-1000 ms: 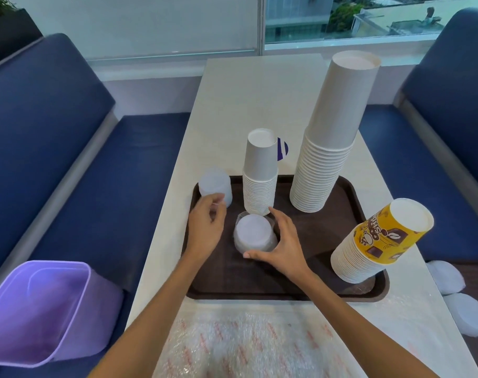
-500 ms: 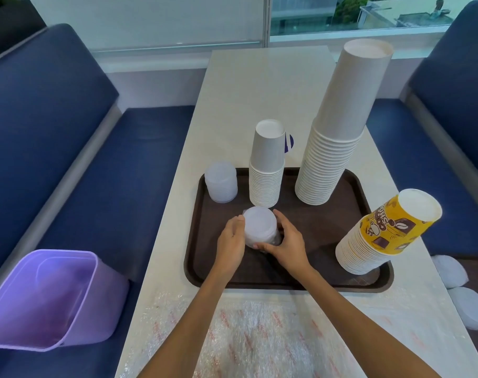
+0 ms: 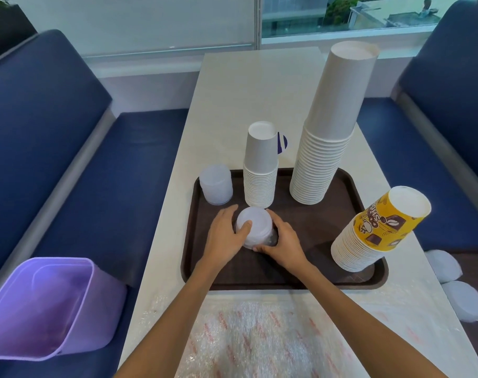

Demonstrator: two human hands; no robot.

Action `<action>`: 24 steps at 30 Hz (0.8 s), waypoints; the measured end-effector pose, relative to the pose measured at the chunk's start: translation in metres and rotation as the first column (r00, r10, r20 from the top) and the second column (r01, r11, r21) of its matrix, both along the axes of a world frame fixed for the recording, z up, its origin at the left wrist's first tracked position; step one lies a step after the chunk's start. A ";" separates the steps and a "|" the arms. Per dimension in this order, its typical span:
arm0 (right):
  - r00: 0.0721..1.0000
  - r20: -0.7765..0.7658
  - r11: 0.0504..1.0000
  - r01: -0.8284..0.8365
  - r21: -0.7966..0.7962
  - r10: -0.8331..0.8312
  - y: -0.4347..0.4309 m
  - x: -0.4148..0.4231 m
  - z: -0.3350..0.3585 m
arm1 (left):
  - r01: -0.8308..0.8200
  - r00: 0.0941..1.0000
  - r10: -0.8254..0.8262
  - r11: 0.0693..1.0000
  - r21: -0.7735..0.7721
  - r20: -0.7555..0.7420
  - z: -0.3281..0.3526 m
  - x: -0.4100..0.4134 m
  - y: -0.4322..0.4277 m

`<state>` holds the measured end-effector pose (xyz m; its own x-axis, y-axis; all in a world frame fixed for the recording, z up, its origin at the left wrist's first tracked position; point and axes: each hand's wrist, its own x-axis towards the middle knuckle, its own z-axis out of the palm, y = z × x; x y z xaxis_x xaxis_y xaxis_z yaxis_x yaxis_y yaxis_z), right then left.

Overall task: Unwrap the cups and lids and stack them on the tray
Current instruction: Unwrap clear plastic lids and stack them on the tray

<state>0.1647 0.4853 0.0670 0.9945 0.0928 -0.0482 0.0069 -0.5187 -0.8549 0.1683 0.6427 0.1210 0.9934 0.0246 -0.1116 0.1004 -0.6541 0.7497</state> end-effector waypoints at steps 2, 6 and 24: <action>1.000 -0.003 0.999 0.009 0.040 -0.009 0.002 -0.002 0.001 | 0.110 0.990 -0.115 0.992 0.064 0.081 0.006 0.005 -0.002; 0.997 -0.002 0.992 0.071 0.103 -0.071 0.005 -0.003 0.000 | 0.249 0.966 -0.257 0.952 0.180 0.023 0.011 0.016 -0.006; 0.996 -0.047 0.992 0.078 0.100 -0.074 0.001 0.002 -0.002 | 0.425 0.898 -0.409 0.718 0.551 -0.160 0.023 0.034 -0.023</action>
